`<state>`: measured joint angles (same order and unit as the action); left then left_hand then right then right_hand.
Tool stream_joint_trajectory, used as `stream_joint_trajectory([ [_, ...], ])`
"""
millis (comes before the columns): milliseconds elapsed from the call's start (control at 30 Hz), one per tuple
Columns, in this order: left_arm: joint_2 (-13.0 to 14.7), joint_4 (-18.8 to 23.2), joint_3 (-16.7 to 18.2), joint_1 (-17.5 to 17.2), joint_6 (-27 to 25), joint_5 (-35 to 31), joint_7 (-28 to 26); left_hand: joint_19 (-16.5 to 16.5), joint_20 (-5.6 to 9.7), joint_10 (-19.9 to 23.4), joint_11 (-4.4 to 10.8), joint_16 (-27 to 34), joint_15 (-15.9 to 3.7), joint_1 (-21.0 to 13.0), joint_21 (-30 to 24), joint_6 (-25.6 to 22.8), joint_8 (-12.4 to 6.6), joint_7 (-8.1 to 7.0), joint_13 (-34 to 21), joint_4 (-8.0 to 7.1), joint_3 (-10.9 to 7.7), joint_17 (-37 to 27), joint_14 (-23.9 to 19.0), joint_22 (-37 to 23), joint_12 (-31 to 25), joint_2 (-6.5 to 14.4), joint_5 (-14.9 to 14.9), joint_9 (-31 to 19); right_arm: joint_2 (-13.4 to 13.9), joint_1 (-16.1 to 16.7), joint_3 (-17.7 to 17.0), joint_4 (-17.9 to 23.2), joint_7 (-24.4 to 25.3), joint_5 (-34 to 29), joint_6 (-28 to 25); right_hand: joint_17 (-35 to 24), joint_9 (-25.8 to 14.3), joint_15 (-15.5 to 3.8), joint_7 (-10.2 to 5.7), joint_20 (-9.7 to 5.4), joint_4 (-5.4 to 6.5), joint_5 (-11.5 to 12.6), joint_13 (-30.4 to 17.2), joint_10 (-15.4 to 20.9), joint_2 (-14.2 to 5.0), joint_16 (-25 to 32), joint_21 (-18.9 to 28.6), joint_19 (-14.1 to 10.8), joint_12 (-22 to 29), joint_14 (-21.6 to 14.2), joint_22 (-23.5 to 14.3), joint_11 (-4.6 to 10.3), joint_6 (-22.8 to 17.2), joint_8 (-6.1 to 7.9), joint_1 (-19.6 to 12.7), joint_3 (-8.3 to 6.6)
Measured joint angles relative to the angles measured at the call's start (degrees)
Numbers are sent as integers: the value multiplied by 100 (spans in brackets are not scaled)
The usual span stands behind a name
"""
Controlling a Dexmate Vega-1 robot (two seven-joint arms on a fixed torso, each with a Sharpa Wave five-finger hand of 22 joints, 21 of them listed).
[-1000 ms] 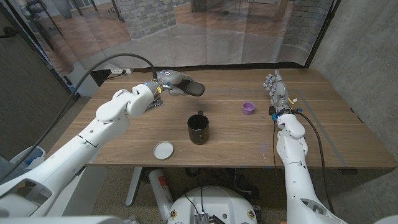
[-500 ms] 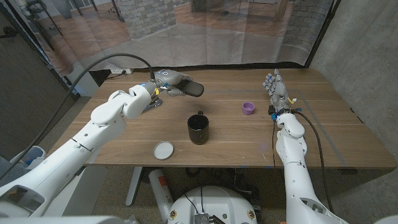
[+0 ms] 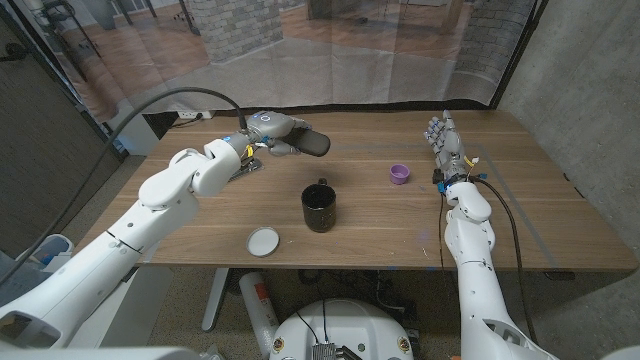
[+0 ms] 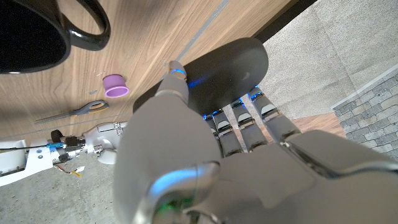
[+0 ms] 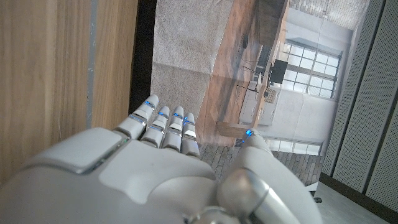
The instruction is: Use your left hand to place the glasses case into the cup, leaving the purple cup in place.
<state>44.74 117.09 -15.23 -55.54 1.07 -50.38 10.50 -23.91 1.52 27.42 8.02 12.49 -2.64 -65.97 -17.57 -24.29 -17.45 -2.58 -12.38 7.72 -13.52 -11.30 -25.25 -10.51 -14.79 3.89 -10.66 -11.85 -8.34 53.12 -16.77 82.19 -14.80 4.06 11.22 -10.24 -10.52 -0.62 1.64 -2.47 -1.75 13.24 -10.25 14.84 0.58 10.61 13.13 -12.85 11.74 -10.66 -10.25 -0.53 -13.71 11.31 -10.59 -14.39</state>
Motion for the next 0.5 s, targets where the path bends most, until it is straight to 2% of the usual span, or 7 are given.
stream_joint_trajectory([
  [333, 33, 269, 256, -353, 24, -18, -78, 0, 0, 50, -12, 0, 0, 1, 0, -19, 22, -20, -30, 0, 0, -1, -60, -4, 25, 1, -28, -3, 35, 39, 7, 88, -9, 6, -30, 0, 0, 0, 0, 0, 0, 0, 0, 0, -42, 0, 1, 0, 0, 0, 0, 0, 0, 0, 42, 0],
  [500, 36, 306, 298, -404, 39, -26, -119, 0, 0, 51, -12, 0, -1, 1, 22, -44, 28, 4, -30, 0, 0, -5, -60, -4, 30, 1, -28, -3, 54, 50, 31, 130, -10, -7, -41, 0, 0, 0, 0, 11, 0, 0, 0, 22, -47, 0, 1, -11, 0, 0, 0, 22, 0, 0, 47, 0],
])
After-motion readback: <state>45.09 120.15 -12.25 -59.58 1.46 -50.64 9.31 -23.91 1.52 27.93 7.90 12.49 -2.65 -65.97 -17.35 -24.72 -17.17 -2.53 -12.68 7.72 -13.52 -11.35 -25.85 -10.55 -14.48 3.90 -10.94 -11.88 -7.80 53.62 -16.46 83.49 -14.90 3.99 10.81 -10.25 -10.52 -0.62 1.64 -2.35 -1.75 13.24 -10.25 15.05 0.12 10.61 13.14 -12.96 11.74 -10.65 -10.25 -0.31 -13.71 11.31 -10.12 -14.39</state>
